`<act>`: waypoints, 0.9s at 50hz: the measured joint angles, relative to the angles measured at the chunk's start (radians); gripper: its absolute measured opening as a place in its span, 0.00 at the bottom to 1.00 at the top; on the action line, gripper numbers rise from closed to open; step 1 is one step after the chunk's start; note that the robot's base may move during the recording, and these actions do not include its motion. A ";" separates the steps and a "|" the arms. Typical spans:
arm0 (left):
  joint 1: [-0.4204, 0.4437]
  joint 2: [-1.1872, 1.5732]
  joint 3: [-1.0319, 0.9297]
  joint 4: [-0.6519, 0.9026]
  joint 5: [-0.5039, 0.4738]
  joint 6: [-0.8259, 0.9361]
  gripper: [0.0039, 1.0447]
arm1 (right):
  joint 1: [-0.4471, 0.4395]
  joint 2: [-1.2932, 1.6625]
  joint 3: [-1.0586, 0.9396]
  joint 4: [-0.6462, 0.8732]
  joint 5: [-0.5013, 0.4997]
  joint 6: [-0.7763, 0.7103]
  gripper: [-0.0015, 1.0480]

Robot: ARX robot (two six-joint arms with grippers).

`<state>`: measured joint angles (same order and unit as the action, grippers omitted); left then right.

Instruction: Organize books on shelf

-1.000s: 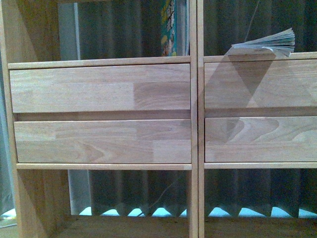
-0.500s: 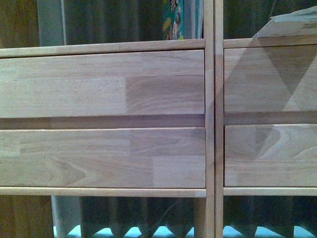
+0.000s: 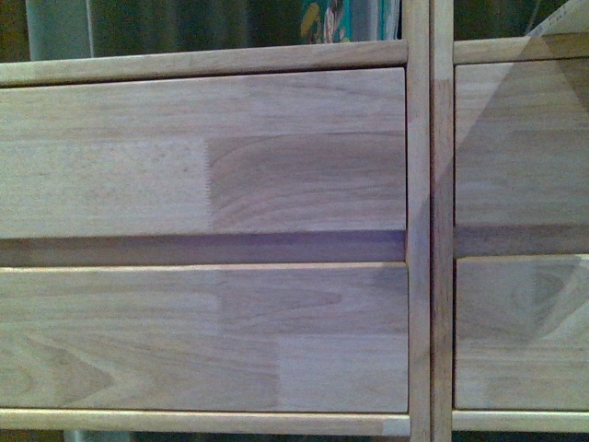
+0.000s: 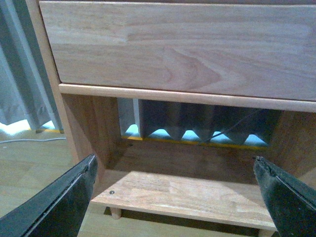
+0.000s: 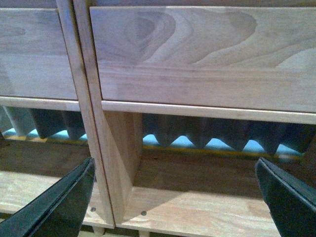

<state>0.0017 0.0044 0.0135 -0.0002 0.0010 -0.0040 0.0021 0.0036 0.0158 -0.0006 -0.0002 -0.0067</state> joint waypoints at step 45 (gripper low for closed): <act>0.000 0.000 0.000 0.000 -0.001 0.000 0.93 | -0.070 0.282 0.164 -0.091 -0.275 0.363 0.93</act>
<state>0.0017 0.0044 0.0135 -0.0002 -0.0002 -0.0040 -0.0681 0.2852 0.1802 -0.0917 -0.2752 0.3565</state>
